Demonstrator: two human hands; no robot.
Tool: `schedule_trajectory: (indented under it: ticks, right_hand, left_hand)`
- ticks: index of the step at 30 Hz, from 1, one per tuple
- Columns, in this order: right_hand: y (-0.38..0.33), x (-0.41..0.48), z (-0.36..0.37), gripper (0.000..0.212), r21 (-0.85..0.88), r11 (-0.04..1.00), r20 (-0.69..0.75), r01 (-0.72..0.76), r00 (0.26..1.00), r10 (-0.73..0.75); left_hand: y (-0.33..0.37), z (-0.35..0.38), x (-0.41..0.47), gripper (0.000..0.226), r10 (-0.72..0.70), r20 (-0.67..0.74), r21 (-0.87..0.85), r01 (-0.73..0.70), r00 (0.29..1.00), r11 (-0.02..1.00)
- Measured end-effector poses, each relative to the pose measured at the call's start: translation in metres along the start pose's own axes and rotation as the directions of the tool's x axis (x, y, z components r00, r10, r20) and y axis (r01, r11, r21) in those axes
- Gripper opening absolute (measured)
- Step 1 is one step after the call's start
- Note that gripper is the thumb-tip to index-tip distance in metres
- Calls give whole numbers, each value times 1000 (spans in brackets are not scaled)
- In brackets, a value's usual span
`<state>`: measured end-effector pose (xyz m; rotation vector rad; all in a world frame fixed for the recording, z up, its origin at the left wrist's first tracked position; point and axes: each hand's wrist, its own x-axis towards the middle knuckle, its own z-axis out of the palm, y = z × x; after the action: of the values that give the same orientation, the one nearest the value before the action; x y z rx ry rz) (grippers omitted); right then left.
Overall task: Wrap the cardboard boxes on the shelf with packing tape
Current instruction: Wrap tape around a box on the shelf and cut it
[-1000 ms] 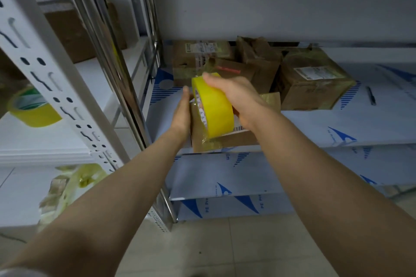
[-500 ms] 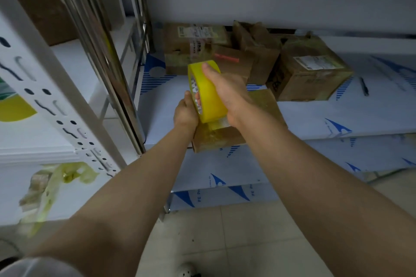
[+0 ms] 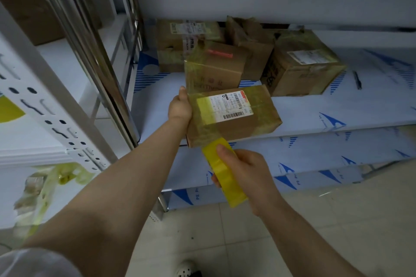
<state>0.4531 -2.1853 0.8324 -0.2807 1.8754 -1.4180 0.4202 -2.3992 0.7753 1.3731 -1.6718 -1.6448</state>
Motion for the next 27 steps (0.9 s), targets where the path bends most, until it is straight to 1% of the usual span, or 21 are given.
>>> schedule_trajectory:
  ticks: [3, 5, 8, 10, 14, 15, 16, 17, 18, 19, 20, 21, 22, 23, 25, 27]
  right_hand:
    - [15, 12, 0, 53, 18, 1000, -35, -21, 999, 22]
    - [23, 18, 1, 52, 16, 999, -32, -31, 999, 31]
    - [33, 25, 6, 48, 3, 999, -29, -46, 999, 46]
    - [37, 31, 9, 42, 28, 998, -23, -64, 998, 64]
    - [36, 46, 13, 37, 49, 997, -17, -64, 998, 65]
    - [35, 49, 13, 37, 54, 996, -16, -64, 998, 65]
    - [34, 51, 14, 37, 60, 996, -15, -66, 998, 67]
    - [32, 52, 14, 37, 61, 996, -14, -68, 998, 69]
    - [31, 53, 14, 38, 61, 996, -10, -70, 997, 70]
    - [32, 54, 15, 38, 63, 996, -6, -70, 997, 70]
    - [32, 55, 15, 39, 62, 996, -3, -67, 998, 68]
    - [33, 56, 15, 39, 56, 997, -2, -61, 998, 61]
    - [33, 58, 15, 40, 50, 997, 1, -54, 999, 54]
    - [34, 59, 16, 40, 48, 998, 5, -48, 999, 48]
    - [33, 59, 15, 39, 42, 998, 8, -41, 999, 41]
    - [33, 59, 15, 39, 13, 999, 20, -41, 999, 40]
  left_hand:
    - [3, -1, 0, 59, -34, 27, -27, 34, 999, 999]
    - [4, -1, -1, 57, -90, 71, -93, 97, 993, 991]
    - [8, -7, -3, 66, -171, 235, -197, 219, 957, 955]
    - [10, -10, -2, 69, -149, 299, -159, 204, 942, 966]
    - [3, -7, 13, 60, -111, 170, -2, 113, 979, 994]
    - [3, -5, 15, 61, -85, 126, 97, 73, 988, 993]
    - [4, -3, 16, 62, -21, 64, 299, 2, 998, 954]
    - [8, 0, 12, 62, 100, -4, 558, -81, 995, 826]
    - [13, 4, 6, 61, 268, -15, 741, -170, 963, 650]
    - [18, 9, -2, 62, 384, 47, 825, -253, 922, 506]
    - [19, 17, -8, 68, 420, 139, 864, -317, 897, 391]
    - [17, 26, -13, 77, 395, 218, 891, -347, 892, 293]
    - [14, 31, -15, 85, 351, 265, 910, -354, 898, 217]
    - [13, 34, -16, 88, 322, 282, 924, -347, 904, 164]
    - [19, 33, -10, 81, 328, 269, 941, -320, 906, 113]
    - [28, 31, -2, 68, 375, 284, 938, -336, 883, 80]
